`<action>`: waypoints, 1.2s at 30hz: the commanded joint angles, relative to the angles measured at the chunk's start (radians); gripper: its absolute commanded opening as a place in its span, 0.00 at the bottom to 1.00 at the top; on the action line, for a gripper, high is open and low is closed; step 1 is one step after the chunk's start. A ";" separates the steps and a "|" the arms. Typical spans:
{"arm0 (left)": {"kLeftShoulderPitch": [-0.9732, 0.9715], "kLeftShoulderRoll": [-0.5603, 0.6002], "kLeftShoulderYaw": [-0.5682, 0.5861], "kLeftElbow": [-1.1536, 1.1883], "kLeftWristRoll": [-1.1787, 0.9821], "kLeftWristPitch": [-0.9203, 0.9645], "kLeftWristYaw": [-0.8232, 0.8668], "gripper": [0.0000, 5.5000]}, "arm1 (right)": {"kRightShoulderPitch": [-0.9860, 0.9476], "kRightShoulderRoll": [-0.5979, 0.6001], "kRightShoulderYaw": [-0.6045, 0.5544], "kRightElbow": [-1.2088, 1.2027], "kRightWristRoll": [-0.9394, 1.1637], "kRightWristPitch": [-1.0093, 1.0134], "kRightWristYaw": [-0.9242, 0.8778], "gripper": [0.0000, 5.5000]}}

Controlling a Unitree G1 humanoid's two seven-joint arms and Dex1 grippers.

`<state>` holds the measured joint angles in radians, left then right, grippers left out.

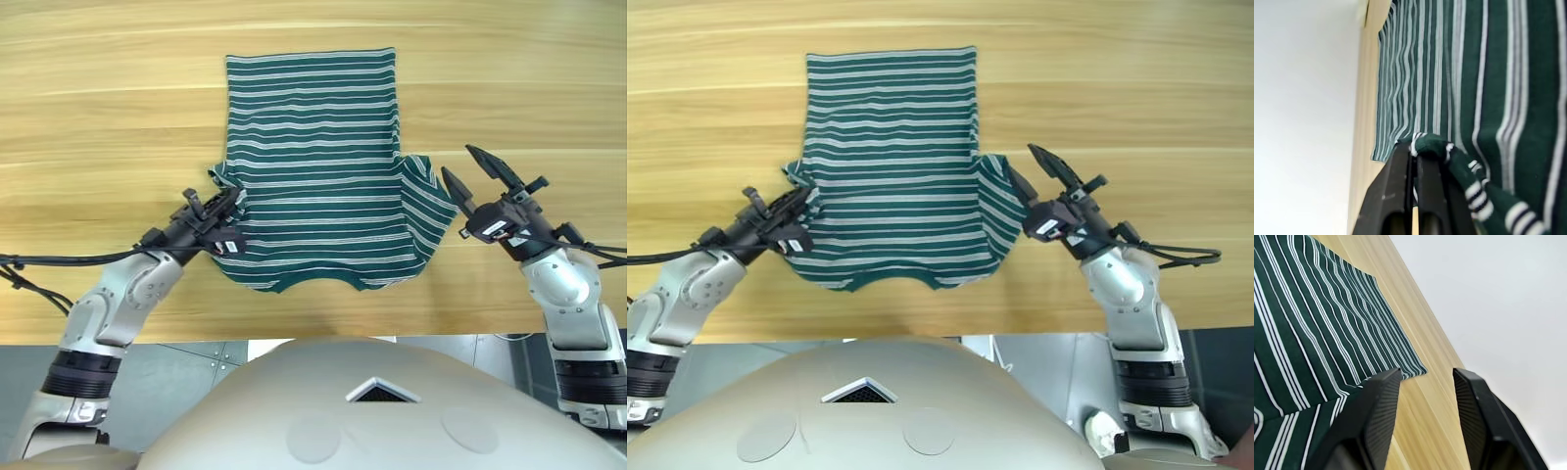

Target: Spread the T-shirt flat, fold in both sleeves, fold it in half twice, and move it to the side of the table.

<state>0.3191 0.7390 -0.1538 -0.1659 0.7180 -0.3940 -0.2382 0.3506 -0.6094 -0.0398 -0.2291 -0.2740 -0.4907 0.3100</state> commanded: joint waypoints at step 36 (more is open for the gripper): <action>-0.014 -0.246 -0.063 -0.063 -0.632 -0.180 -0.086 0.87 | -0.006 0.004 -0.015 0.002 -0.020 0.016 -0.005 0.36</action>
<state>0.2895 0.5050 -0.2969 -0.1014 0.2309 -0.5451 -0.3517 0.3515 -0.5981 -0.0377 -0.2290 -0.2953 -0.4809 0.3053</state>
